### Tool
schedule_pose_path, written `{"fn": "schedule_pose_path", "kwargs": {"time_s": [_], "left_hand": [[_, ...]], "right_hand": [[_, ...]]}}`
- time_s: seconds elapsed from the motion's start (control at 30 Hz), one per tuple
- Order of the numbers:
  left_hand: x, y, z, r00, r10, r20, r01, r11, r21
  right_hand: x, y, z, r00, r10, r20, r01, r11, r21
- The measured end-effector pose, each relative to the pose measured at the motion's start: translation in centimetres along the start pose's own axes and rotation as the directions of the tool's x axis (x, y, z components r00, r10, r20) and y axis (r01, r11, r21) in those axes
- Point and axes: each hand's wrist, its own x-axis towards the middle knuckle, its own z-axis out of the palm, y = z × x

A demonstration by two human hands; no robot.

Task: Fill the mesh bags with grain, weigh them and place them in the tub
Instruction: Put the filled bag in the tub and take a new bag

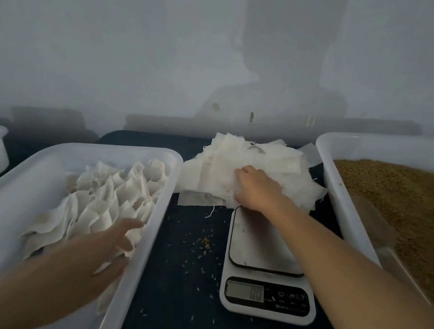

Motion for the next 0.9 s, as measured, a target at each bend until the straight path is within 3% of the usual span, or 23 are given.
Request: {"fn": "schedule_pose_path", "kwargs": {"time_s": [0.07, 0.17, 0.37, 0.53, 0.7, 0.83, 0.9], "left_hand": [[-0.5, 1.0, 0.1, 0.999, 0.009, -0.047, -0.011, 0.999, -0.048], [-1.3, 3.2, 1.2, 0.972, 0.065, -0.225, -0.103, 0.981, -0.163], [-1.1, 7.7, 5.6, 0.968, 0.042, -0.248, -0.168, 0.842, -0.513], [1.1, 8.4, 8.5, 0.995, -0.033, -0.098, -0.044, 0.721, -0.692], [3.5, 8.9, 11.2, 0.99, -0.129, -0.05, 0.043, 0.627, -0.778], [4.8, 9.2, 12.1, 0.985, -0.155, -0.077, 0.025, 0.569, -0.822], [5.5, 9.4, 12.2, 0.981, -0.168, -0.095, 0.009, 0.532, -0.847]], "right_hand": [[0.0, 0.1, 0.5, 0.995, 0.002, -0.101, -0.007, 0.999, -0.052], [-0.2, 0.7, 0.6, 0.976, 0.001, -0.216, -0.006, 1.0, -0.022], [-0.6, 2.0, -0.4, 0.928, 0.128, -0.35, -0.046, 0.971, 0.235], [-0.7, 2.4, -1.7, 0.852, 0.221, -0.475, 0.024, 0.889, 0.457], [0.0, 2.8, -2.0, 0.892, 0.28, -0.354, -0.074, 0.864, 0.498], [-0.6, 3.1, -4.0, 0.757, 0.441, -0.481, 0.02, 0.721, 0.692], [-2.0, 2.9, -5.7, 0.671, 0.572, -0.472, 0.128, 0.538, 0.833]]}}
